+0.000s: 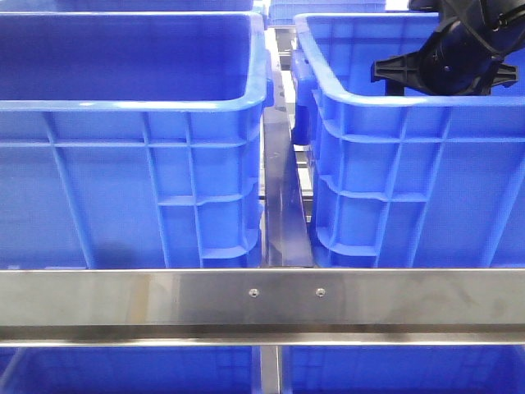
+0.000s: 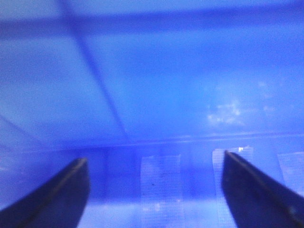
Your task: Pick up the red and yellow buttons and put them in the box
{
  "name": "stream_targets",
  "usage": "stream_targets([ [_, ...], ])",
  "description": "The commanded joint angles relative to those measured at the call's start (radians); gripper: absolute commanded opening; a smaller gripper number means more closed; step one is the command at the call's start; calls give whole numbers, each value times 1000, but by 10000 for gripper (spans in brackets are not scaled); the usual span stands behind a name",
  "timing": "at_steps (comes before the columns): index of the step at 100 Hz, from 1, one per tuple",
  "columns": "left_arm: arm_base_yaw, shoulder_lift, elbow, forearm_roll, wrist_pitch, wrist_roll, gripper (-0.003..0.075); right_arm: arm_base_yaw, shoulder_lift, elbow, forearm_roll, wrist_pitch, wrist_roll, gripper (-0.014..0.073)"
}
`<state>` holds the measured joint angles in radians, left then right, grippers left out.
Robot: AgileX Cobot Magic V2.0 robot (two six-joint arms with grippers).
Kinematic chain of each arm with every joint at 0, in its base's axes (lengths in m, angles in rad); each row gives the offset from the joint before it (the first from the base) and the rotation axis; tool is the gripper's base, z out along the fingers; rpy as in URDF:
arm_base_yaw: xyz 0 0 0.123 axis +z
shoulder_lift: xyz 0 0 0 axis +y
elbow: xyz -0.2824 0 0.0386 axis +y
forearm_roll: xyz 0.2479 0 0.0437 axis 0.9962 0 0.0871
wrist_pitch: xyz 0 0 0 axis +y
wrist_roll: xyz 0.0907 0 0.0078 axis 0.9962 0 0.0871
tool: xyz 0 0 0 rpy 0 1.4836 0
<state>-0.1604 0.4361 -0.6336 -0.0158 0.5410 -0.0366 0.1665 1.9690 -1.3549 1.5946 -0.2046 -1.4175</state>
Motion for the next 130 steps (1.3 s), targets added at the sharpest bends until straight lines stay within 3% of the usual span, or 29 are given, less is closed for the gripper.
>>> stream_targets([
  [1,3,8,-28,-1,-81,-6,-19,-3,-82,-25,-1,-2,-7,614],
  [43,3,8,-28,-1,-81,-6,-19,-3,-335,103,-1,1,-52,614],
  [102,3,8,-28,-1,-81,-6,-19,-3,-1027,600,-1,187,-63,614],
  [130,3,8,-28,-1,-81,-6,-19,-3,-1267,779,1,205,-63,596],
])
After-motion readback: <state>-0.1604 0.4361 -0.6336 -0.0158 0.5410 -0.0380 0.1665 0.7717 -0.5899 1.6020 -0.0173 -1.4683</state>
